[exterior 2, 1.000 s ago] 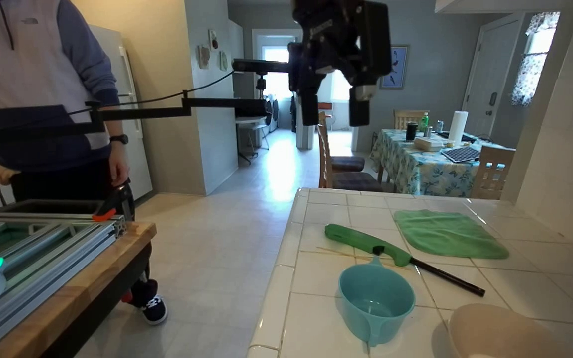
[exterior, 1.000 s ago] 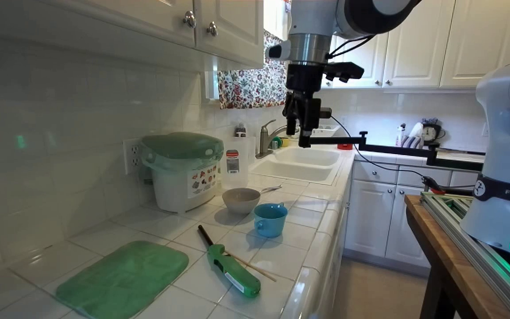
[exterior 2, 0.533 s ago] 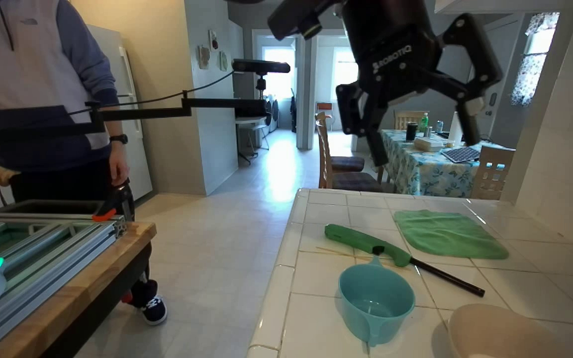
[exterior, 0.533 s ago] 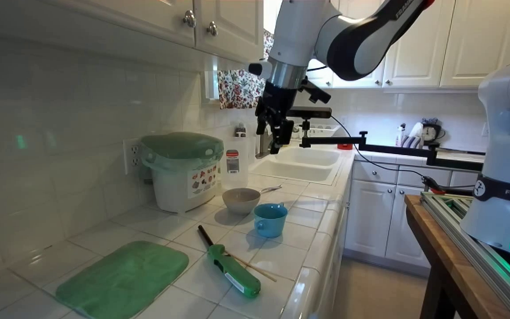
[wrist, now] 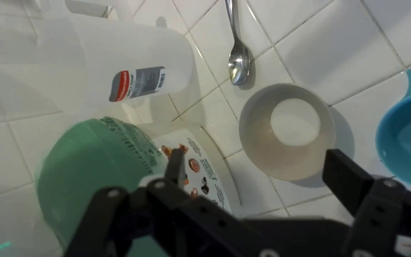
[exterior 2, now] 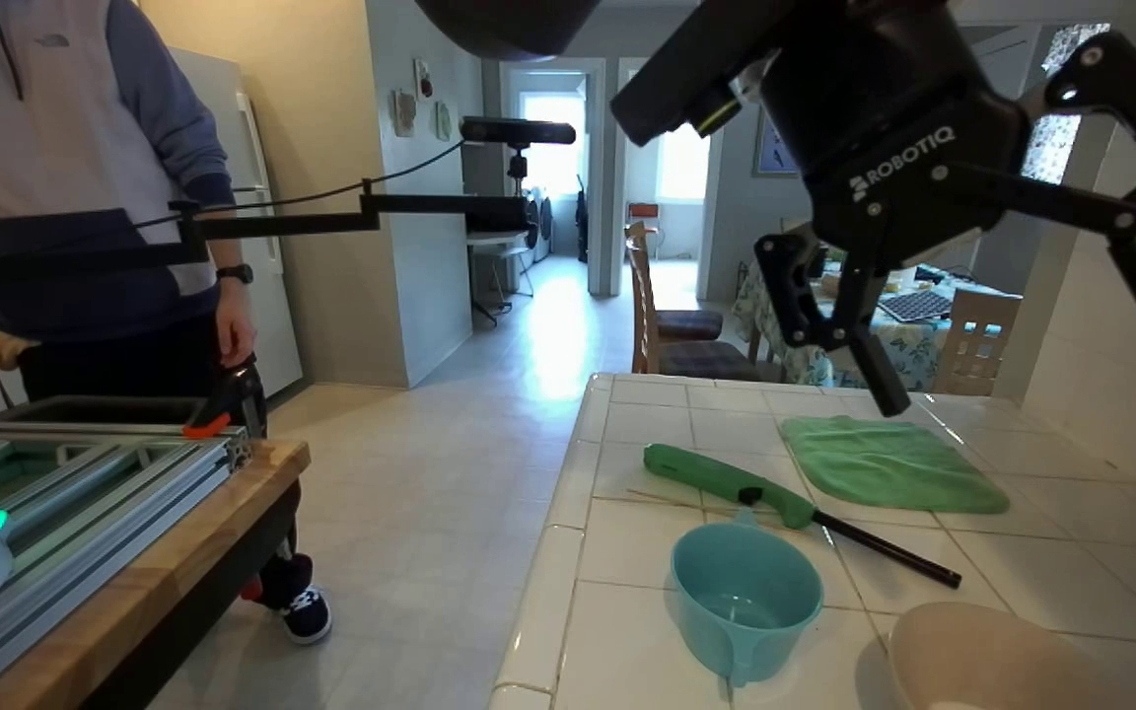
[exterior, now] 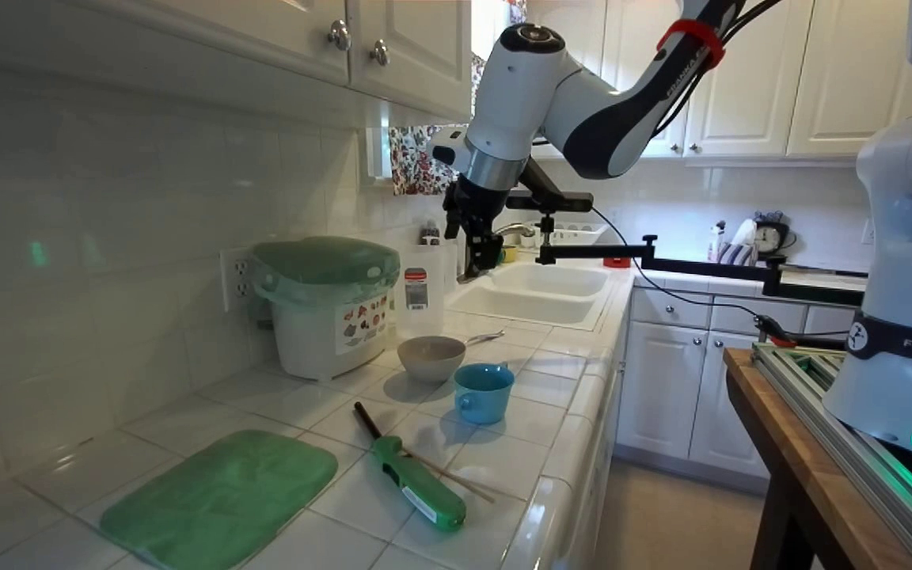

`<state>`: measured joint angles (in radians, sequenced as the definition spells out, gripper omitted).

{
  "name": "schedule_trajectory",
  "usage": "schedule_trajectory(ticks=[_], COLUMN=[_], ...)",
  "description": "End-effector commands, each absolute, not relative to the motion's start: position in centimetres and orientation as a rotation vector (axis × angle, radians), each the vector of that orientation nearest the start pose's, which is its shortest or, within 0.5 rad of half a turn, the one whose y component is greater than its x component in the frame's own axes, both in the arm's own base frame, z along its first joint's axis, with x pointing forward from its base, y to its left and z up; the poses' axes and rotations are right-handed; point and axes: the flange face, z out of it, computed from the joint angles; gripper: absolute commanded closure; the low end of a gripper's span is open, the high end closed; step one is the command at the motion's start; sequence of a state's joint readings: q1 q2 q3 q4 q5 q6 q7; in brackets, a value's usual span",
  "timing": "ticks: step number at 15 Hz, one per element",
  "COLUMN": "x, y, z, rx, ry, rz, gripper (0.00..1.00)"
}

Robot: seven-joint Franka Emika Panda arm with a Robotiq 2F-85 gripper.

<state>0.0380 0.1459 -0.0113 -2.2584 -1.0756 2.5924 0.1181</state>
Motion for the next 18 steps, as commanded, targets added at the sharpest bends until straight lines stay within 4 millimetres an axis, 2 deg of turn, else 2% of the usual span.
schedule_trajectory(ticks=[1,12,13,18], x=[55.2,55.6,55.0,55.3], y=[2.3,-1.4,-0.9,-1.3], z=[29.7,25.7,26.2,25.7], rx=[2.294,2.288,2.297,2.294], ry=[0.935,0.852,0.858,0.856], rz=[0.260,0.209,0.177,0.178], gripper=[0.00,0.00,0.00,0.00])
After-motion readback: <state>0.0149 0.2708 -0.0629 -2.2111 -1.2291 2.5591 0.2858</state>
